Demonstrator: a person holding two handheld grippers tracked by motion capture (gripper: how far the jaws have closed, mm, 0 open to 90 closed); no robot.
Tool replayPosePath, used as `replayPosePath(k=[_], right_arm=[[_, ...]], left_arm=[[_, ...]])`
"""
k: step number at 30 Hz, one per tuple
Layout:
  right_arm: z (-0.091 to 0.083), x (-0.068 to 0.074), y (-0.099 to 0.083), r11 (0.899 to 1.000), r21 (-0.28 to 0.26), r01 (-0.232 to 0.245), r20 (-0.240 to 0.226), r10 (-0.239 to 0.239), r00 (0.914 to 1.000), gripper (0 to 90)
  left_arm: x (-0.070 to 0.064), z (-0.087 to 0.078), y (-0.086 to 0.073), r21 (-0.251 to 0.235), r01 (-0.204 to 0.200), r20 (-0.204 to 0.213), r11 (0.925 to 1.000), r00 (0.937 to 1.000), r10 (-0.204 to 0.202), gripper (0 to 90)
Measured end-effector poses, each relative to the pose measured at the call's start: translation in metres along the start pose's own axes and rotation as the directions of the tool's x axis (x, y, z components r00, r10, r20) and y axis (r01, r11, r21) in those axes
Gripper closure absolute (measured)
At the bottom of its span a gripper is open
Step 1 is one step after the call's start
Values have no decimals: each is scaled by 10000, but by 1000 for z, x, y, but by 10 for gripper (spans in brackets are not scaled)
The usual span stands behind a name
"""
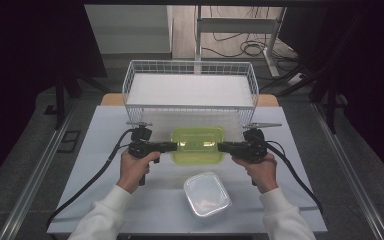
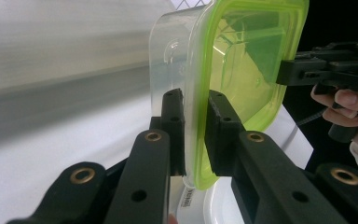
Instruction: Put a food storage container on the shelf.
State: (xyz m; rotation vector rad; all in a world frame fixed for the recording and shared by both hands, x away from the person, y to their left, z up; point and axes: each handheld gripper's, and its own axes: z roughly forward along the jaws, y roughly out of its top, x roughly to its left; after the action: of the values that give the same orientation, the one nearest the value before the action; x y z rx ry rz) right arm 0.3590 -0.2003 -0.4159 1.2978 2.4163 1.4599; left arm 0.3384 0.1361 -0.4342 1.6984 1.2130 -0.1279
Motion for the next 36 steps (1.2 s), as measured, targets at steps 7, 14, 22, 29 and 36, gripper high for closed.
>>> replayPosePath(k=[7,14,22,29,36], right_arm=[[-12,15,9,9975,-455,538,35,-537,9986,772],[-19,25,15,9944,-695,799,96,-794,9968,772],[-28,32,21,9891,-1042,1038,150,-1028,9946,772],[-37,39,31,9827,-1327,1292,264,-1268,9916,772],[-39,41,49,9793,-1407,1454,285,-1428,9893,770]], left_arm=[[-10,-15,4,-507,-294,76,9983,9995,298,803],[-16,-23,6,-761,-490,122,9959,9987,501,803],[-25,-30,14,-1012,-817,105,9915,9965,832,803],[-27,-35,25,-1130,-878,292,9897,9954,917,803],[-28,-40,41,-1318,-886,333,9873,9950,938,803]])
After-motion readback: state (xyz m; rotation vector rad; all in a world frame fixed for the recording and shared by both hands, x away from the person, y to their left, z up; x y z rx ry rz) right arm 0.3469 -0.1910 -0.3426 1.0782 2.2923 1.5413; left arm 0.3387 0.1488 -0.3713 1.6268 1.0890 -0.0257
